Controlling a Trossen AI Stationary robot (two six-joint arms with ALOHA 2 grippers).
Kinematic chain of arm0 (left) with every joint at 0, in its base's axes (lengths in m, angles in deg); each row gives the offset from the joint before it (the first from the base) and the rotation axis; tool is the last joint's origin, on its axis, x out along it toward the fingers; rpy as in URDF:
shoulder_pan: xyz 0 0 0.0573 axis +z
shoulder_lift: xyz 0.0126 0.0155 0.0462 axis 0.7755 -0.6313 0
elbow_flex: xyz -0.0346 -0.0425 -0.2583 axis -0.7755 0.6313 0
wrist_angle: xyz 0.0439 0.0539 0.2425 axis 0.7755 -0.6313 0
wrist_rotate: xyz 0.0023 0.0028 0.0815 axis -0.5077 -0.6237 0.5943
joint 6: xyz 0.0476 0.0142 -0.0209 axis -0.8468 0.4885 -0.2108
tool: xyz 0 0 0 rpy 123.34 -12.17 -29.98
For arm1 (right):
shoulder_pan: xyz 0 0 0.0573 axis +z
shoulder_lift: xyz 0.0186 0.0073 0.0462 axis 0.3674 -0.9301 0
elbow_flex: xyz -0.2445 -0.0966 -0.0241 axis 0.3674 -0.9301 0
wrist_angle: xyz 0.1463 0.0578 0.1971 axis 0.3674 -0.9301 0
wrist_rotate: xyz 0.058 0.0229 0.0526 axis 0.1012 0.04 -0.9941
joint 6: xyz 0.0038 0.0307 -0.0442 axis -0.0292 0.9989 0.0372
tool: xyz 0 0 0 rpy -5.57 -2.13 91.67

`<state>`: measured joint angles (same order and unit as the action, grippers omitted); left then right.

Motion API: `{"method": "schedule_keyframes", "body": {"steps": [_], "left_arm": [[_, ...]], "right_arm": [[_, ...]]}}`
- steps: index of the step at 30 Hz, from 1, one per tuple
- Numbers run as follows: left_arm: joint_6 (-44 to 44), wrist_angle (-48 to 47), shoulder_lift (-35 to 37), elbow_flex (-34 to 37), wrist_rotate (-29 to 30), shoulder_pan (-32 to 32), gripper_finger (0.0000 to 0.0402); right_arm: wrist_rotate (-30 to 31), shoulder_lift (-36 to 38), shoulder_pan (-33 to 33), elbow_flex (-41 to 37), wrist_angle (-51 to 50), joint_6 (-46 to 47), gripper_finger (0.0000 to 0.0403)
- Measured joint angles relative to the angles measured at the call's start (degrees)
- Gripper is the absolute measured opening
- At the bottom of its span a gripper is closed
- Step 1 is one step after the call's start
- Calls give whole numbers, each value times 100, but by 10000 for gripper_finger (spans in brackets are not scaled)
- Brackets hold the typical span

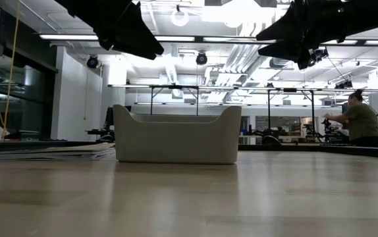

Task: Pick and place USB-C Cables
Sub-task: Put the black violet charger cable into the gray bin

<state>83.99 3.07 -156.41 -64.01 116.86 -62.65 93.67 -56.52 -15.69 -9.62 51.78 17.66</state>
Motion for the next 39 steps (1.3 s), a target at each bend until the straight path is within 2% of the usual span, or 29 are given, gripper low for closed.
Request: {"method": "schedule_keyframes", "body": {"steps": [12, 16, 23, 33, 39], "left_arm": [[-681, -248, 0, 0, -21, 0, 240], [-190, -302, 0, -4, 26, 14, 240], [4, -406, 0, 7, -901, 281, 240], [-183, 1330, 161, 1065, -1830, 1026, 240], [-290, 2845, 956, 2011, -2473, 1396, 240]], "right_arm": [[26, 2, 0, 0, 94, 254, 206], [24, 2, 0, 0, 203, 249, 206], [-96, 4, 0, 0, 476, -1, 206], [-168, 6, 0, 0, 476, -66, 206], [-172, 7, 0, -4, 527, -139, 206]]}}
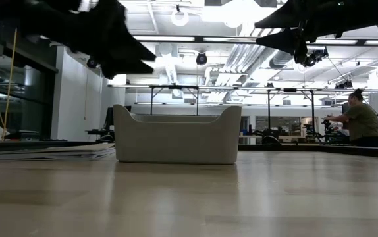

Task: Pick and place USB-C Cables
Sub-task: Put the black violet charger cable into the gray bin

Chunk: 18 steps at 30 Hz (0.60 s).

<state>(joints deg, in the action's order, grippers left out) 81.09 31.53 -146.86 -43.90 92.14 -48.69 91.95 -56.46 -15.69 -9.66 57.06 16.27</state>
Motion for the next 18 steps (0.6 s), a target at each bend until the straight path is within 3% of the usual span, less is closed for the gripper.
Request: {"method": "schedule_keyframes", "body": {"steps": [6, 11, 15, 18], "left_arm": [[-47, 1507, 864, 1009, -211, 173, 240], [1, 1751, 1346, 1271, -193, 206, 240], [0, 1933, 1547, 1266, -191, 189, 240], [0, 1925, 1648, 1267, -189, 189, 240]], "right_arm": [[-3, -2, 0, 0, -3, 52, 206], [200, -40, -26, 0, 19, 574, 206], [849, -546, -469, 359, -530, 821, 206], [648, -1304, -1097, 1051, -1419, 1046, 206]]}}
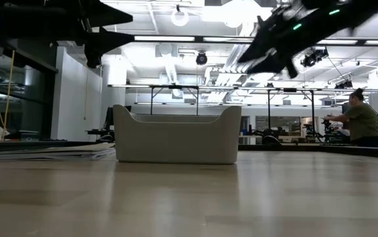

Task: Pick and place USB-C Cables
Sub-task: Put the black violet charger cable into the gray bin

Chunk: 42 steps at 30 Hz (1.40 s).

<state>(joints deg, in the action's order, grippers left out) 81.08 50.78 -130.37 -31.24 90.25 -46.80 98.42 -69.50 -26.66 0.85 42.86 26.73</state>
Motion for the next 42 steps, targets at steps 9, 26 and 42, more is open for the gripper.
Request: {"method": "schedule_keyframes", "body": {"steps": [9, 26, 42], "left_arm": [[1, -94, -10, -1, 15, 4, 240], [152, -113, -12, -1, -31, -44, 240], [171, -113, -14, -1, -33, -44, 240]], "right_arm": [[-338, -2717, -1450, 1641, -1733, 137, 206], [-159, -4274, -1668, 2317, -1414, -4, 206], [-228, -4274, -1817, 2317, -1372, 149, 206]]}}
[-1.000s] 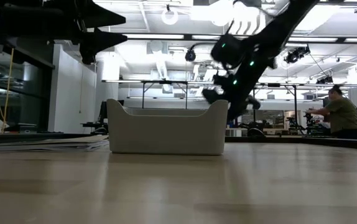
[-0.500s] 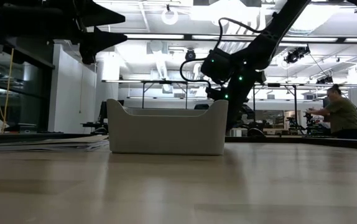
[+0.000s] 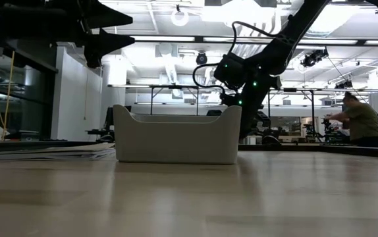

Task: Pick and place USB-C Cables
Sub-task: Put the black violet charger cable into the gray bin

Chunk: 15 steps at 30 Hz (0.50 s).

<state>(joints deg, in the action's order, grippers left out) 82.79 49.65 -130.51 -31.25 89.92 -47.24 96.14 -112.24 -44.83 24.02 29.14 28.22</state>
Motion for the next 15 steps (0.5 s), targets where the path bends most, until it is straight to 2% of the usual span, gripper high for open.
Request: {"method": "schedule_keyframes", "body": {"steps": [6, 11, 15], "left_arm": [[0, 0, 0, 0, -2, 0, 240], [0, 0, 0, 0, -2, 0, 240], [0, 0, 0, 0, -2, -1, 240]], "right_arm": [[-215, 0, 0, 0, 0, -21, 206], [-28, 0, -14, -1, 15, -28, 206], [-140, 0, -80, -2, -3, -33, 206]]}}
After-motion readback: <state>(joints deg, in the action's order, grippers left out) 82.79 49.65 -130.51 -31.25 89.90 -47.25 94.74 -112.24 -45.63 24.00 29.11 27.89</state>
